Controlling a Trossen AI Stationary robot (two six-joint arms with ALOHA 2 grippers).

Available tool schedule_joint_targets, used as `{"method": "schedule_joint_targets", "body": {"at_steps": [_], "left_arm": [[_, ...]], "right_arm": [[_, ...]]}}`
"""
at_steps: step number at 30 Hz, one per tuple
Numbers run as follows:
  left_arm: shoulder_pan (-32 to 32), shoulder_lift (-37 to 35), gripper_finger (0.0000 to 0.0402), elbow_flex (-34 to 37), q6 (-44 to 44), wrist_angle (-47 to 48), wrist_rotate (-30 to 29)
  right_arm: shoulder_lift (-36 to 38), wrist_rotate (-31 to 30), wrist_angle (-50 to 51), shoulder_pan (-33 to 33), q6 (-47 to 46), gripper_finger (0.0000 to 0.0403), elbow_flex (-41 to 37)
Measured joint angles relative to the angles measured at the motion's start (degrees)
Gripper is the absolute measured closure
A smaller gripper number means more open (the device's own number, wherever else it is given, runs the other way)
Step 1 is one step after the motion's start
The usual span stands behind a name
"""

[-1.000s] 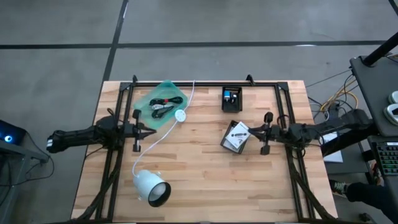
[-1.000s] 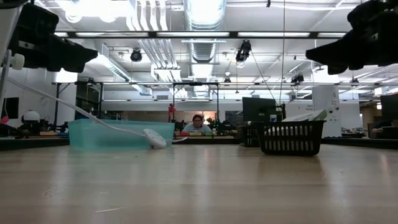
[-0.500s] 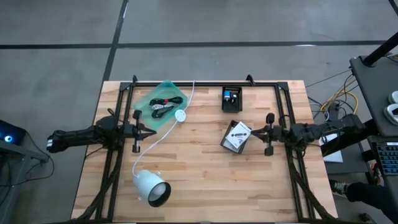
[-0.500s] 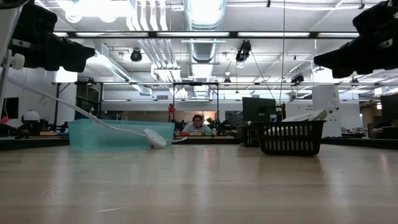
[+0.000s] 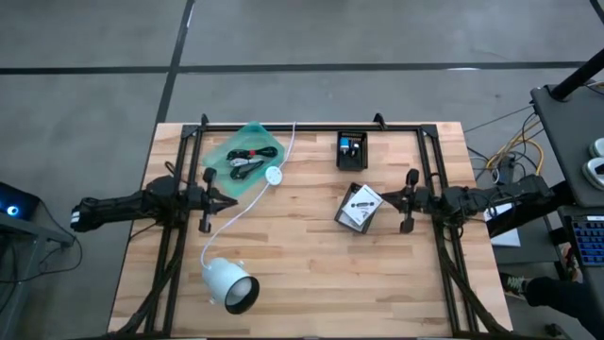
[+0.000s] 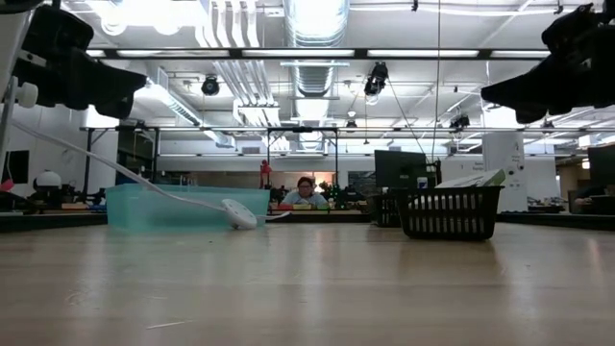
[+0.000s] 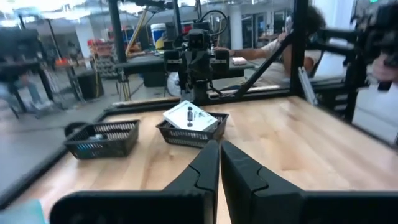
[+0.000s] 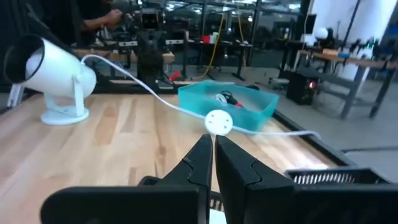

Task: Pick and place items into bin
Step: Return to Home Position

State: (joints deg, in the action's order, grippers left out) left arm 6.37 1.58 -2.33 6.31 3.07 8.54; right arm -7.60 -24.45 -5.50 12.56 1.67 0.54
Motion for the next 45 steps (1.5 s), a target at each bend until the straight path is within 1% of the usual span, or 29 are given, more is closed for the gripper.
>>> {"method": "schedule_joint_targets", "body": {"at_steps": [2,4,11,13,19,22,27,29,31,39,45], "left_arm": [[0.0,0.0,0.0401,0.0,-2.6,0.0,0.0],[0.0,0.5,0.0401,0.0,-3.3,-0.1,0.0],[0.0,1.3,0.0401,0.1,0.3,-0.1,-0.5],[0.0,1.2,0.0401,0.2,0.5,-0.1,-1.7],[0.0,1.4,0.0401,0.2,0.1,-0.1,-1.8],[0.0,0.9,0.0401,0.2,0.1,-0.1,-1.8],[0.0,0.6,0.0401,0.2,0.0,-0.1,-1.8],[0.0,0.5,0.0401,0.2,0.0,-0.1,-1.7],[0.0,0.6,0.0401,0.2,0.0,-0.2,-1.7],[0.0,0.9,0.0401,0.5,0.1,-4.6,-1.6],[0.0,1.1,0.0401,0.5,0.1,-5.0,-1.6]], "right_arm": [[0.0,-0.4,0.2,0.0,-1.7,0.0394,0.0],[0.0,-1.5,0.4,0.0,-2.4,0.0394,0.0],[-0.3,-1.3,0.7,0.0,-0.6,0.0394,0.0],[-0.3,-1.3,0.7,0.0,-0.4,0.0394,0.0],[-0.2,-1.2,0.6,0.0,1.3,0.0394,0.0],[0.6,-1.2,0.8,0.0,1.1,0.0394,0.0],[1.2,-1.0,1.7,0.0,-2.3,0.0394,0.0],[1.2,-0.1,1.7,0.0,-2.9,0.0394,0.0],[1.2,0.9,1.7,0.1,-2.9,0.0394,0.0],[1.1,0.9,1.8,0.1,-2.7,0.0394,0.0],[1.1,0.9,1.9,0.1,-2.6,0.0394,0.0]]}}
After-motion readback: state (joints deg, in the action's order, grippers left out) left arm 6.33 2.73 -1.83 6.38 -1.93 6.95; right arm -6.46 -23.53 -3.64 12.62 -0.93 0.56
